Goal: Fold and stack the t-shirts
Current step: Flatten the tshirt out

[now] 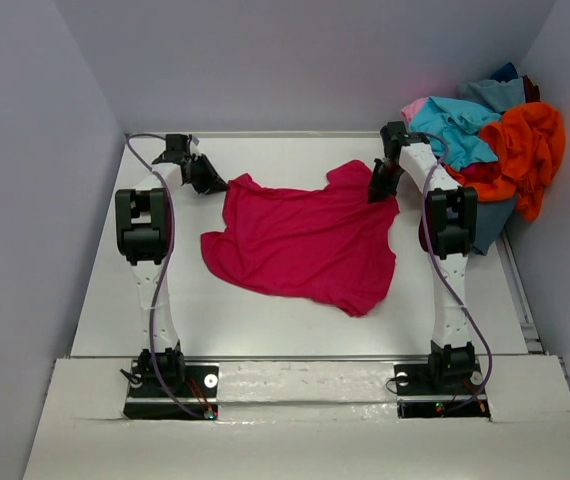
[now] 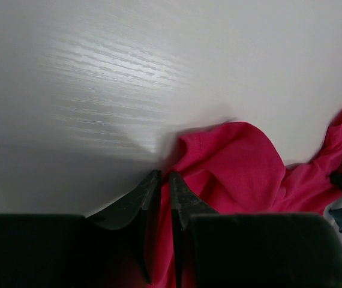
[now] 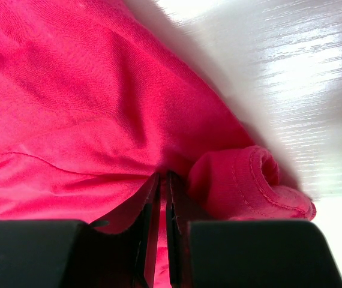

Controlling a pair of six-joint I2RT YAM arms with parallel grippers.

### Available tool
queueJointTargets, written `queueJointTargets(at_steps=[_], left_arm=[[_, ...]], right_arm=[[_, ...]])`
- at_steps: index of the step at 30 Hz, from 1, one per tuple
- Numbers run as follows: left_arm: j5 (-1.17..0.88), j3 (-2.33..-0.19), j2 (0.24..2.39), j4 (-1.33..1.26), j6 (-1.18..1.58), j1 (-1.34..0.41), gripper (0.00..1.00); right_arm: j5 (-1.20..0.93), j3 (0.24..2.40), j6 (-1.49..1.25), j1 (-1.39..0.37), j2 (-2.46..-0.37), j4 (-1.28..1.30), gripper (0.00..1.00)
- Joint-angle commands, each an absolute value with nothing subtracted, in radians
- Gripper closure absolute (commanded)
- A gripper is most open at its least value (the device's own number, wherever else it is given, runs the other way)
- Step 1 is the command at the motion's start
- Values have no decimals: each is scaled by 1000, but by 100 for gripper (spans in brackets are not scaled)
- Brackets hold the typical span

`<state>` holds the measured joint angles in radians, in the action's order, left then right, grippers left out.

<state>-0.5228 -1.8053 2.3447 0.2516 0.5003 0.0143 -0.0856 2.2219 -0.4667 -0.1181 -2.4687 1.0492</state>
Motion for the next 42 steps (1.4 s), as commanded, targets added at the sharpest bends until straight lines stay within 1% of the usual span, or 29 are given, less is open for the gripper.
queueJointTargets(at_steps=[1,5,18,24,28,31,34,42], left_arm=[[-537,-1773,2335,224,508,40,75],[-548,-1769,2336,215,506,51,68],[-646,-1871,2427,238,508,51,68],[-683,-1873,2439,225,508,51,68],[-695,-1841,2430,204,511,51,67],[-739,-1793,2415,149,535,51,64],[-761,-1778,2419,124,548,51,63],[-802,-1698,2390,17,614,72,62]], right_arm=[[-57,2232,-445,-110,-2453,1103,85],[-57,2233,-443,-110,-2451,1104,85],[-55,2237,-445,-110,-2453,1108,85],[-58,2246,-445,-110,-2459,1115,86],[-58,2246,-445,-110,-2464,1114,86],[-61,2241,-446,-110,-2464,1114,86],[-63,2241,-446,-110,-2465,1114,86],[-60,2240,-443,-110,-2465,1115,87]])
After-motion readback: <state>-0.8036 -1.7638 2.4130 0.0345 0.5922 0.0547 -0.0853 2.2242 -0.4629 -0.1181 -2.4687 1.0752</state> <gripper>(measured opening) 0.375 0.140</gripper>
